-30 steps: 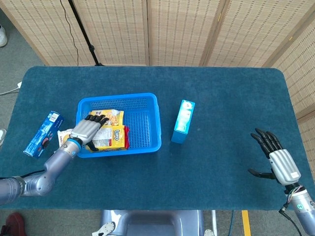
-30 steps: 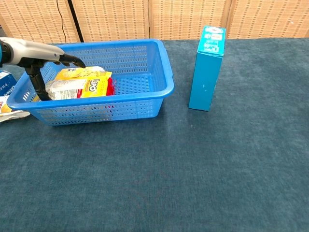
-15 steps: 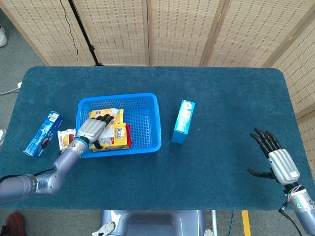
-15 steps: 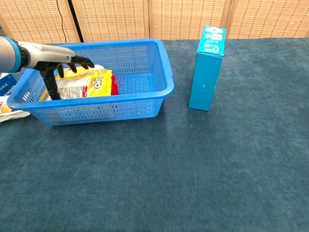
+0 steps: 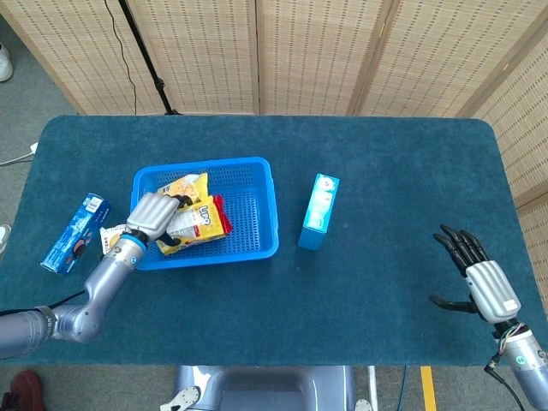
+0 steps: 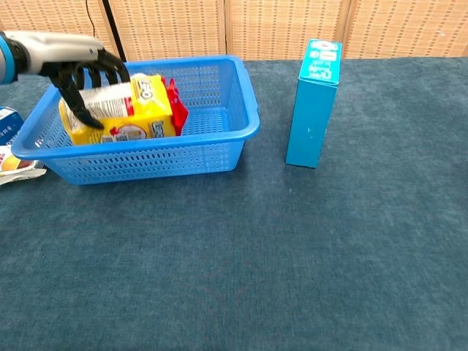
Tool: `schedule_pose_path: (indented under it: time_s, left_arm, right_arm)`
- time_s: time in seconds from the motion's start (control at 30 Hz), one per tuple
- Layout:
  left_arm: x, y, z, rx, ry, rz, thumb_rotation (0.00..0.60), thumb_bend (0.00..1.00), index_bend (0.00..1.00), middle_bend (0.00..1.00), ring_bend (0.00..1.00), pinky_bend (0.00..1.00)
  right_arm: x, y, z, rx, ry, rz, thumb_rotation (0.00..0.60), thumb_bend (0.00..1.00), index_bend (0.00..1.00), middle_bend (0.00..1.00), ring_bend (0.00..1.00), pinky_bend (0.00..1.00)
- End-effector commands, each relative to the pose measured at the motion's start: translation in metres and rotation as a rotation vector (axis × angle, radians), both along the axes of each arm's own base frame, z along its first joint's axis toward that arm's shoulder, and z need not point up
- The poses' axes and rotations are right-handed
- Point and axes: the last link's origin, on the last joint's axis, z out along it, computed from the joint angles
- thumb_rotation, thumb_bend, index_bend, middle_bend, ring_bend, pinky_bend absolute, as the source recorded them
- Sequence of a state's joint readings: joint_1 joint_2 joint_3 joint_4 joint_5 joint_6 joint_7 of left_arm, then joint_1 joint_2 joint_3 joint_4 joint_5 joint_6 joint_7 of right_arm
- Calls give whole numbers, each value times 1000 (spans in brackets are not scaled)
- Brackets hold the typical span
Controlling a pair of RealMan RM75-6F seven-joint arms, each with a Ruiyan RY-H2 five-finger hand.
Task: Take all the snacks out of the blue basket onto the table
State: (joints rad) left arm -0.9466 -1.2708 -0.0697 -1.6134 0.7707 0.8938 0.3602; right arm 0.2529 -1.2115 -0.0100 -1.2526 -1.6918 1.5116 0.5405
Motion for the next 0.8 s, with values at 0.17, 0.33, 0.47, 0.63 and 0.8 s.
schedule_pose_path:
  time_s: [0.17,0.33,0.47,0.63,0.8]
  left_arm:
    - [14,-12,56,109,-149,-107,600,412,527,436,476,578]
    - [24,-27,68,88,-190,-152,600,411,527,436,476,578]
    - [33,-42,64,13,-246,-186,600,411,527,436,476,578]
    - [45,-66,54,-103,-276,-258,600,407,527,436,474,578]
    - [54,-100,30,-231,-230,-334,600,387,526,436,462,578]
  right_arm:
    - [2,2,0,0,-5,7,600,0,0,0,0,0]
    - [3,3,1,-3,-8,11,600,0,0,0,0,0]
    - [3,3,1,-3,-8,12,600,0,0,0,0,0]
    - [3,3,2,-4,-7,11,600,0,0,0,0,0]
    - [2,3,3,-9,-8,6,600,0,0,0,0,0]
